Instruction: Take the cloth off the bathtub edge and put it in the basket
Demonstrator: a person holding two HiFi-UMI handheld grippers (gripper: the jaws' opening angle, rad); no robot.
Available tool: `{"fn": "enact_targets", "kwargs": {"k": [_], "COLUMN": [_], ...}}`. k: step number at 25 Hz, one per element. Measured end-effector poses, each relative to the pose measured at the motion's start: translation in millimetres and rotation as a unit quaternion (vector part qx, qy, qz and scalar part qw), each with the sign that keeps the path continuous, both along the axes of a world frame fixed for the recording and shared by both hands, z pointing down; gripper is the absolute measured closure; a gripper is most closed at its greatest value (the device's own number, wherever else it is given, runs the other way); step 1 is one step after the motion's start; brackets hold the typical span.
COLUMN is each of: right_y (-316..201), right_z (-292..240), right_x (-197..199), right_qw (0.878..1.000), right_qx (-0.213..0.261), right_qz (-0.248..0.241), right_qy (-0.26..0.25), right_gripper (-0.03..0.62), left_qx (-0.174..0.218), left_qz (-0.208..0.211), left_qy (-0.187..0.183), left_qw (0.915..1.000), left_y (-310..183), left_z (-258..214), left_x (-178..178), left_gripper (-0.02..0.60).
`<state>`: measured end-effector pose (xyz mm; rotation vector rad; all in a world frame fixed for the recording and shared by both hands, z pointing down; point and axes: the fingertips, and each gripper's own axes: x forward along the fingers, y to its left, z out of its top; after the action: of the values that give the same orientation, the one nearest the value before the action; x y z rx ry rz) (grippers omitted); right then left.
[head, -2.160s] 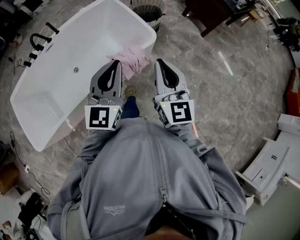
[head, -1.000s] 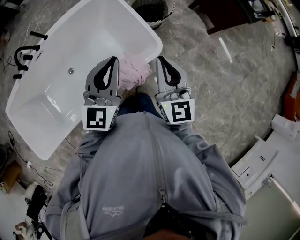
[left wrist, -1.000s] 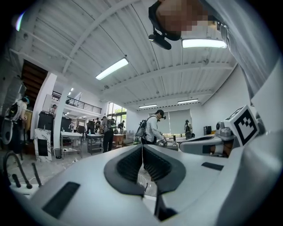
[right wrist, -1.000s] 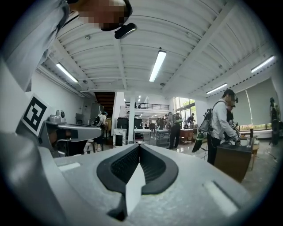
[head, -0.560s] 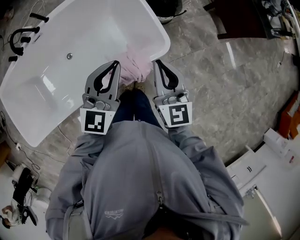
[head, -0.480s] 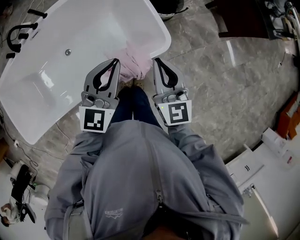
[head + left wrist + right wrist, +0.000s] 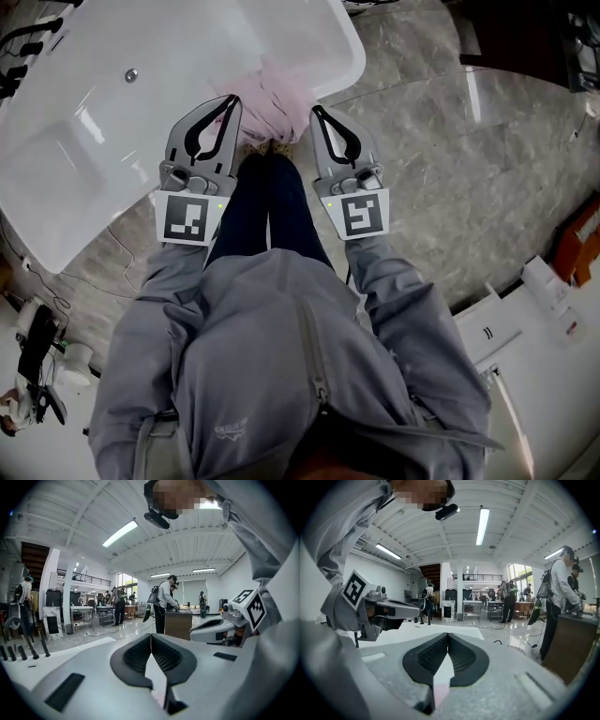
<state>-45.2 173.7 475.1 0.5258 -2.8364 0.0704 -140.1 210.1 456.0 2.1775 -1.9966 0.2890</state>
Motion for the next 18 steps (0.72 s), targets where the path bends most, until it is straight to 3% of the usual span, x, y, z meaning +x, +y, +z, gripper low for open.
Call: {"fn": "enact_targets", "kwargs": {"k": [18], "right_y": [2.1], "right_z": [135.9], "right_x": [1.6], "right_qw": [0.997], "right_qx": [-0.059], "right_qz": [-0.028], "right_qy": [0.052], "right_gripper": [0.589], "left_qx": [-0.093], "left_qz": [0.025], "left_qy": [0.024], "left_qw": [0.9951], "left_y": [1.3], "left_z": [136.4], "left_x": [2.5], "left_gripper": [0.571]}}
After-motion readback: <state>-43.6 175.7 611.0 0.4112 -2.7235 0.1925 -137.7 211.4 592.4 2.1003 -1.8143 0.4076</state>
